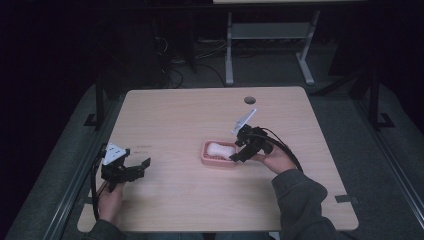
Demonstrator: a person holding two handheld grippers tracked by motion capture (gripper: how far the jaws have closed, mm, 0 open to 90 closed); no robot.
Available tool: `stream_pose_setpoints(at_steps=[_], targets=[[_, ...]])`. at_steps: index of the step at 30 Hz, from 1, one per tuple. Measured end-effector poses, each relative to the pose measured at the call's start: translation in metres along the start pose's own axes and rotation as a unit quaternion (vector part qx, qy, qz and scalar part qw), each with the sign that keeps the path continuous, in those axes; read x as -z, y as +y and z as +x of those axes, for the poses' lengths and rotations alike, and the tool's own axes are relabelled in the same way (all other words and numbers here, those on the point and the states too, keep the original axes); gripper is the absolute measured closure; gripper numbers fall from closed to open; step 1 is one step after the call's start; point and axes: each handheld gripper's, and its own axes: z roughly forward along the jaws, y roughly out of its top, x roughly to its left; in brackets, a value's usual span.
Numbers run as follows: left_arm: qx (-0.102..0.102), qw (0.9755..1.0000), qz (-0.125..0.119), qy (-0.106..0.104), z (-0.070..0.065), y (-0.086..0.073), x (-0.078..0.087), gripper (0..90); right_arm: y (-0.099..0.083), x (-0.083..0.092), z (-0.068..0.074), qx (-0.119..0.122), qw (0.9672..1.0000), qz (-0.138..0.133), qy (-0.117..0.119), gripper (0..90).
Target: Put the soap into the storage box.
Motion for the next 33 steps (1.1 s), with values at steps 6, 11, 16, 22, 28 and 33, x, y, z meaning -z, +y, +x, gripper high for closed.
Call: stream_pose_setpoints(at_steps=[6,11,16,22,28,33], targets=[[-0.004,1.0,0.001,-0.001,-0.001,0.0,-0.001,14.2,-0.015,0.004,0.0,-0.012,0.9999,-0.003,-0.003,35.3],[-0.005,1.0,0.002,-0.001,-0.001,0.0,-0.001,14.2,-0.023,0.006,-0.001,-0.026,0.9997,0.0,-0.004,33.7],[-0.005,1.0,0.001,0.0,-0.001,0.0,-0.001,14.2,-0.032,0.01,0.001,-0.031,0.9995,-0.004,-0.007,33.7],[-0.006,1.0,0.0,-0.001,-0.002,0.0,-0.001,14.2,-0.042,0.011,0.002,-0.039,0.9992,0.0,-0.007,32.8],[-0.007,1.0,0.001,0.0,-0.001,0.0,-0.001,14.2,-0.049,0.016,0.005,-0.041,0.9991,-0.006,-0.01,32.8],[-0.012,0.9999,0.004,-0.001,-0.001,0.0,0.0,14.2,-0.055,0.016,0.007,-0.044,0.999,-0.008,-0.01,32.8]])
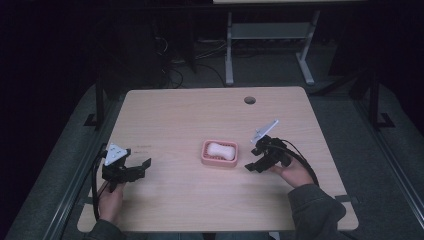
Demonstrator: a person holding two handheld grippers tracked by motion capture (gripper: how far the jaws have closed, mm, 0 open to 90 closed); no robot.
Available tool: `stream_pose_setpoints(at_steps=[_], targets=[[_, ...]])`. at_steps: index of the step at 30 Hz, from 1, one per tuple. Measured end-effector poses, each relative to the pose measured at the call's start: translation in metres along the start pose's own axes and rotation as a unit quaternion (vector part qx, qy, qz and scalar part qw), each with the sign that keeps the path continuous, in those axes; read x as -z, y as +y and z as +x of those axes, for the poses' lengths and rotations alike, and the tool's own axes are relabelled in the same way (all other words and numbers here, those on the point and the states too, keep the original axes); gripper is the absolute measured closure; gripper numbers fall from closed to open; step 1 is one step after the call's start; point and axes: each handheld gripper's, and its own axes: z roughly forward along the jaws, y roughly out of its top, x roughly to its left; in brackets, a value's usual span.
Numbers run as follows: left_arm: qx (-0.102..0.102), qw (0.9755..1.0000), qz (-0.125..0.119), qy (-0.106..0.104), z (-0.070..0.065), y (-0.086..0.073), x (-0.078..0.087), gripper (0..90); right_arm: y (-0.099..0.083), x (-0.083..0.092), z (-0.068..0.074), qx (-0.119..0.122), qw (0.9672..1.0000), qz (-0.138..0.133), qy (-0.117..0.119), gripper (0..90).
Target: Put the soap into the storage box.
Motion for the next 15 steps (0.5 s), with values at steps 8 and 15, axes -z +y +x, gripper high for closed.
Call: stream_pose_setpoints(at_steps=[8,15], targets=[[0.0,1.0,0.0,-0.001,0.0,0.0,0.0,14.2,-0.01,0.003,0.001,-0.007,1.0,-0.004,-0.001,32.3],[-0.002,1.0,-0.001,-0.002,-0.001,0.0,0.0,14.2,-0.021,0.006,0.004,-0.018,0.9998,-0.008,0.0,32.2]])
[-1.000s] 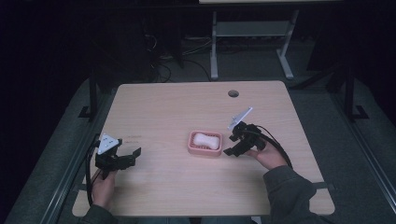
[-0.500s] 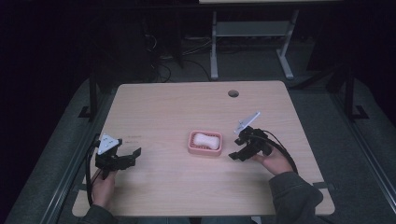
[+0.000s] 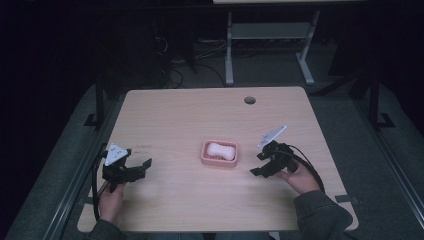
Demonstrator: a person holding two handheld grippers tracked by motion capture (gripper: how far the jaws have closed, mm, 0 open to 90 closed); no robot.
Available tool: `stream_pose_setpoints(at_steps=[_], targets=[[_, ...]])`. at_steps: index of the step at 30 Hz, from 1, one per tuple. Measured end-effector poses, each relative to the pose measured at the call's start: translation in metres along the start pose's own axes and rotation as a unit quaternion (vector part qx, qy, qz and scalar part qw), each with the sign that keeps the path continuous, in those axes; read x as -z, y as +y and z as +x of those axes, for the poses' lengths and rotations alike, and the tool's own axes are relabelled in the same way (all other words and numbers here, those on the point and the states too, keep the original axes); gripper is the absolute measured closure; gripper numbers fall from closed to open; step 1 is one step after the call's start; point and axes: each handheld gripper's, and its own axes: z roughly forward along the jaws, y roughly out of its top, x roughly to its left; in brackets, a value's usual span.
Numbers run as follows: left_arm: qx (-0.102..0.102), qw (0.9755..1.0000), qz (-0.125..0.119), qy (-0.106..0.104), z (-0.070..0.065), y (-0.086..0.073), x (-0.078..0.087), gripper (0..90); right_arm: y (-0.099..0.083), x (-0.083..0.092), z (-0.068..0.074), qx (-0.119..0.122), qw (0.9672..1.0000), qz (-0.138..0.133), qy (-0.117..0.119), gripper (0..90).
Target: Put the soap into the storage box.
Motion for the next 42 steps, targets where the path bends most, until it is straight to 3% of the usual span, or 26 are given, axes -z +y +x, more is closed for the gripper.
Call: stream_pose_setpoints(at_steps=[42], targets=[[-0.003,1.0,-0.002,-0.009,-0.004,0.001,-0.001,14.2,-0.064,0.015,0.013,-0.049,0.9986,-0.019,-0.009,32.1]])
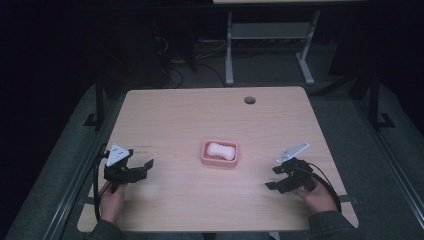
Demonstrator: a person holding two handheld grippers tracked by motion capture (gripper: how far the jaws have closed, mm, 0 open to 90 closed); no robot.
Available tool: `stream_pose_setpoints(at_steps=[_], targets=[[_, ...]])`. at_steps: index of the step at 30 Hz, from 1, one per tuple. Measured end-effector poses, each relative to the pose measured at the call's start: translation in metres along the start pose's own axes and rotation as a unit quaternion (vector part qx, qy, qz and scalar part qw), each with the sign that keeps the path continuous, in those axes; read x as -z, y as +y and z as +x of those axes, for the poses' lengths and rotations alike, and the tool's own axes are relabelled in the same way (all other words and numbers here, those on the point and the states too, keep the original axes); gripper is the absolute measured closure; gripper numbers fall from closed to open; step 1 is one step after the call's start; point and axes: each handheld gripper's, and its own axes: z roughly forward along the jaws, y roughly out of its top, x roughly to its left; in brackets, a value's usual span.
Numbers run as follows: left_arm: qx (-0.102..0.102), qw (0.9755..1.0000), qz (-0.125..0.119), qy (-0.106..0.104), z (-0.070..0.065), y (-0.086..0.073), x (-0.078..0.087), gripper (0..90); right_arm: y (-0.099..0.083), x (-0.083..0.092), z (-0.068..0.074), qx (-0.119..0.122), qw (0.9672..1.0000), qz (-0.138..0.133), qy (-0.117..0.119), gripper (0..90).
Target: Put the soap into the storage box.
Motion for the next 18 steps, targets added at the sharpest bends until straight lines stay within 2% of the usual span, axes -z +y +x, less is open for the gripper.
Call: stream_pose_setpoints(at_steps=[8,18], targets=[[-0.001,1.0,0.0,0.0,0.0,0.0,0.0,14.2,-0.015,0.003,0.003,-0.012,0.9999,-0.004,-0.003,32.2],[-0.001,1.0,0.001,0.0,0.0,0.0,0.0,14.2,-0.024,0.007,0.007,-0.017,0.9998,-0.008,-0.007,32.2]])
